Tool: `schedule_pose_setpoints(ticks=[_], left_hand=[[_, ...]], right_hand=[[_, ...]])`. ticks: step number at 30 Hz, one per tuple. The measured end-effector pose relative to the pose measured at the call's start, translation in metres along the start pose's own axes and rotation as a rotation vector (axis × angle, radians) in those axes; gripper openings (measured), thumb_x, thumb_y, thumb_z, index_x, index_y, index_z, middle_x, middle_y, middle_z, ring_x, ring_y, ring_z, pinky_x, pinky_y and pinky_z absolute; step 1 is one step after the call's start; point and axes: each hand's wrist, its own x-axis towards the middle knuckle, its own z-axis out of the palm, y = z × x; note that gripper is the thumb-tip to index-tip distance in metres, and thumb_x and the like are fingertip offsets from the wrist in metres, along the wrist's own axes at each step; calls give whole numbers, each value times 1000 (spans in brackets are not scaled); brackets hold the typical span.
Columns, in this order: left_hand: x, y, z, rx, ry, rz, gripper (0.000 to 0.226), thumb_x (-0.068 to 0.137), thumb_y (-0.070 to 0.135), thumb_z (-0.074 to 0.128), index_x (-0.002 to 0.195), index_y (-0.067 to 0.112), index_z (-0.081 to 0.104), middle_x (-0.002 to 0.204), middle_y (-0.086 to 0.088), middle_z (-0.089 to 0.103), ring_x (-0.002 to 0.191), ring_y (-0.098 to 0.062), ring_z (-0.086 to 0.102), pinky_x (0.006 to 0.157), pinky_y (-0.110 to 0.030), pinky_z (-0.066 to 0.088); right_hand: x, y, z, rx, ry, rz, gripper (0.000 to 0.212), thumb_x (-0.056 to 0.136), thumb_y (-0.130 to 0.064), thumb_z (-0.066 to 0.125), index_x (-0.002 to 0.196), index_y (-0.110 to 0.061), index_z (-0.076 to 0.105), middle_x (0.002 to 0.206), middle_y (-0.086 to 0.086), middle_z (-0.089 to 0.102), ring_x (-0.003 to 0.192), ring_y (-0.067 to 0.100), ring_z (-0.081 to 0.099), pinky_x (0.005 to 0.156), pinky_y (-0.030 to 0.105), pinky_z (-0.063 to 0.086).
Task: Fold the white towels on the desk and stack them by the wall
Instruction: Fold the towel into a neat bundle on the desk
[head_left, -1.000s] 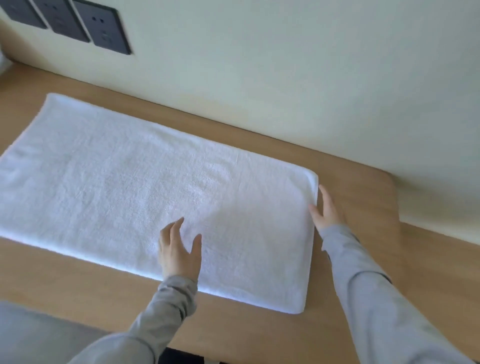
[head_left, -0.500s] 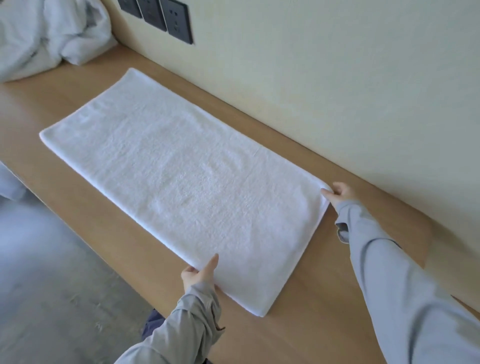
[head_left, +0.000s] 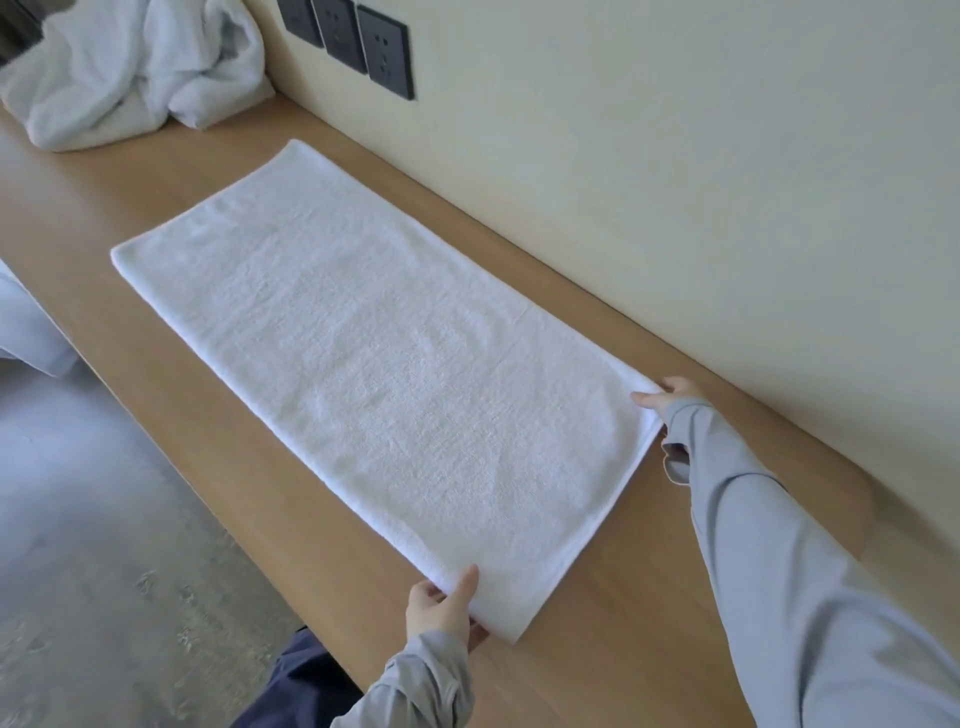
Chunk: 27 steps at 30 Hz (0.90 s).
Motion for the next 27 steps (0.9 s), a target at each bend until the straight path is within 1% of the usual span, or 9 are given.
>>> schedule_pose_setpoints(ticks=[3, 8, 12, 15, 17, 19, 22, 24, 27], left_hand=[[-5, 3, -2, -24, -13, 1, 37, 84, 10, 68, 113, -6, 51, 109, -25, 61, 92, -39, 63, 62, -42, 54], [-15, 16, -6, -58, -31, 5, 40, 80, 7, 72, 111, -9, 52, 108, -26, 61, 92, -40, 63, 65, -44, 55], [-28, 41, -11, -78, -13, 57, 49, 76, 8, 76, 113, -4, 45, 104, -24, 61, 77, -35, 65, 50, -35, 54], [-36, 75, -21, -123, 19, 191, 57, 76, 8, 75, 115, 18, 35, 102, -20, 55, 63, -27, 59, 40, -30, 51], [-42, 102, -30, -139, -35, 291, 40, 80, 10, 72, 109, 20, 47, 93, -11, 56, 62, -24, 60, 41, -28, 51], [-44, 133, -45, -197, -118, 323, 14, 82, 12, 70, 94, 10, 66, 83, -14, 61, 57, -22, 59, 41, -24, 50], [-41, 180, -73, -319, -271, 335, 34, 74, 29, 69, 86, -2, 67, 63, -15, 62, 48, -21, 59, 44, -22, 52], [-32, 213, -97, -328, -347, 386, 45, 69, 37, 67, 85, -4, 60, 56, -12, 63, 48, -20, 62, 47, -23, 54], [-17, 258, -134, -137, -419, 507, 50, 65, 38, 83, 83, -3, 61, 59, -9, 63, 51, -18, 61, 51, -23, 53]], right_hand=[[4, -7, 1, -60, 17, -12, 52, 83, -15, 68, 129, -6, 45, 133, 15, 50, 118, 33, 49, 98, 41, 40], [1, -15, -7, -142, 13, -31, 47, 82, -21, 69, 122, -9, 47, 123, 11, 52, 106, 30, 53, 92, 41, 45], [-6, -36, -19, 49, 67, -164, 35, 79, -10, 71, 107, -13, 51, 110, 7, 52, 86, 25, 54, 74, 35, 49], [-22, -71, -24, 226, 57, -276, 28, 79, 2, 65, 98, -16, 56, 103, 5, 56, 82, 22, 56, 61, 26, 46], [-34, -101, -22, 325, 51, -328, 27, 79, 7, 60, 83, -20, 61, 95, -1, 62, 78, 16, 57, 57, 22, 47], [-47, -134, -15, 455, 37, -355, 29, 79, 7, 59, 74, -21, 64, 83, -5, 67, 75, 13, 59, 58, 20, 51], [-67, -187, 0, 687, 4, -399, 14, 81, -2, 64, 74, -14, 65, 61, -4, 69, 64, 14, 63, 58, 24, 55], [-77, -224, 14, 821, -21, -423, 6, 80, -8, 69, 77, -8, 65, 62, 1, 68, 61, 14, 66, 59, 26, 58], [-84, -273, 40, 832, -87, -503, 9, 77, -1, 70, 83, -3, 64, 81, 9, 63, 79, 22, 66, 73, 30, 58]])
